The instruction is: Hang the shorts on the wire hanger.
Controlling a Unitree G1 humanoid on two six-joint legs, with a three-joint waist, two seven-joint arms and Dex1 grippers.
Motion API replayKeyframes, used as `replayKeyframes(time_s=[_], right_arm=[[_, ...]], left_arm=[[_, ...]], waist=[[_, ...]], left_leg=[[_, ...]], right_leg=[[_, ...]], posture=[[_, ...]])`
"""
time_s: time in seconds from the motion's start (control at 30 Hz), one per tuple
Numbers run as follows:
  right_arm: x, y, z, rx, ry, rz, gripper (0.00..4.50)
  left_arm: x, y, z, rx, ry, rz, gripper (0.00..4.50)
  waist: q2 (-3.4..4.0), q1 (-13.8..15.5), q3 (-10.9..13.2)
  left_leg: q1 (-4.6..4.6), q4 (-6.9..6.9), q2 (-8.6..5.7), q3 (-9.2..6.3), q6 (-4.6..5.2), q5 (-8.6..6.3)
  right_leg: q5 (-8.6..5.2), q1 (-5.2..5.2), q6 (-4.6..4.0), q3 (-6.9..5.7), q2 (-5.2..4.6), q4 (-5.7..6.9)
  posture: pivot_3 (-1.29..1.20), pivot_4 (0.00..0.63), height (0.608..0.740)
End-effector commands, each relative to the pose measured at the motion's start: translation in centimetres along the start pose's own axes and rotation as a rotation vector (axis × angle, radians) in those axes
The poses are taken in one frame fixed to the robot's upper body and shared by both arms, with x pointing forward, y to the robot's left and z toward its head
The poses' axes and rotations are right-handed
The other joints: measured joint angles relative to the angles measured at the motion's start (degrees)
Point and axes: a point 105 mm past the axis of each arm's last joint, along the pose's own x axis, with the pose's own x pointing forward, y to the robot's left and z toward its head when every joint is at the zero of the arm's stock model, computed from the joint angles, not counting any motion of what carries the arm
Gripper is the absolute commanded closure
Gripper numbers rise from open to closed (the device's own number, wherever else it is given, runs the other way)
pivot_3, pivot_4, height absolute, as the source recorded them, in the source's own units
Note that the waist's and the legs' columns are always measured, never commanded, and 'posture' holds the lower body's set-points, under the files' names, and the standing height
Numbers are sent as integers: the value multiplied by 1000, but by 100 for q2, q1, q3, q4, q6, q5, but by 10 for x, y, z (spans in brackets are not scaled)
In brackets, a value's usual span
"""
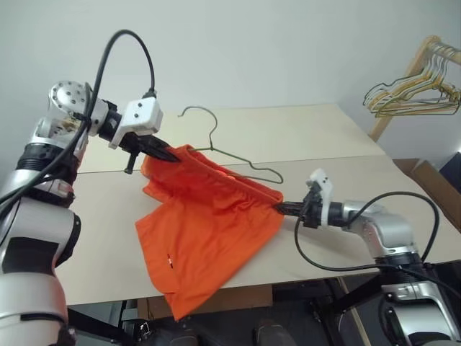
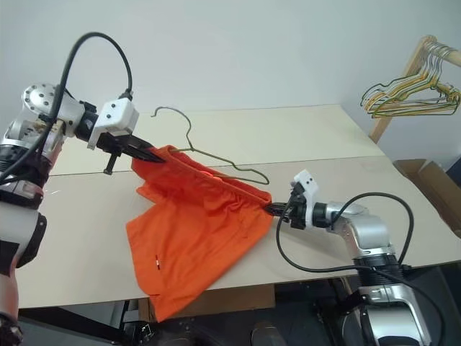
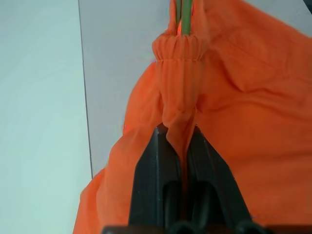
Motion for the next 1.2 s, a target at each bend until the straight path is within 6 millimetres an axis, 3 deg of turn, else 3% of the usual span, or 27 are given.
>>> replayKeyframes(time_s=[0.03, 0.2, 0.33, 0.63, 0.9, 1.2], right_arm=[[-19, -6, 12, -57, -1, -8, 4490], [-32, -8, 13, -125, 48, -9, 4490], [-38, -2, 23, -318, 82, -8, 4490], [-41, 26, 94, -707, 102, -24, 4490], [-28, 41, 115, -833, 141, 18, 4490], [-18, 46, 125, -824, 128, -7, 4490]], left_arm=[[-13, 4, -5, 29, 71, 26, 4500], [-10, 3, -15, 19, 109, 22, 4500], [-6, 7, -20, 11, 125, 53, 4500], [20, 17, -10, 103, 130, 89, 4500], [40, 28, 12, 149, 42, 146, 4500], [52, 21, 13, 177, 37, 112, 4500]], waist=[[0, 1, 0], [0, -8, 0], [-1, -7, 0], [0, -9, 1], [0, -2, 1], [0, -21, 1]], left_leg=[[0, 1, 0, 0, 0, 0], [-4, 0, 0, 1, 2, -1], [-3, 1, -1, 1, 2, -1], [-5, 1, -1, 3, 2, -1], [-12, 3, -3, 4, 2, -1], [-16, 3, -2, 4, 2, -1]], right_leg=[[-1, 0, 0, 0, 0, 0], [-5, -3, -1, 0, 1, -2], [-5, -3, 0, 1, 1, 0], [-7, -9, 2, 2, 0, 2], [-6, -13, 1, 1, -4, 1], [-6, -24, 0, 2, -3, 11]], posture=[[-89, 0, 740], [-90, 0, 740], [-92, 0, 740], [-110, 0, 740], [-113, 0, 740], [-113, 0, 740]])
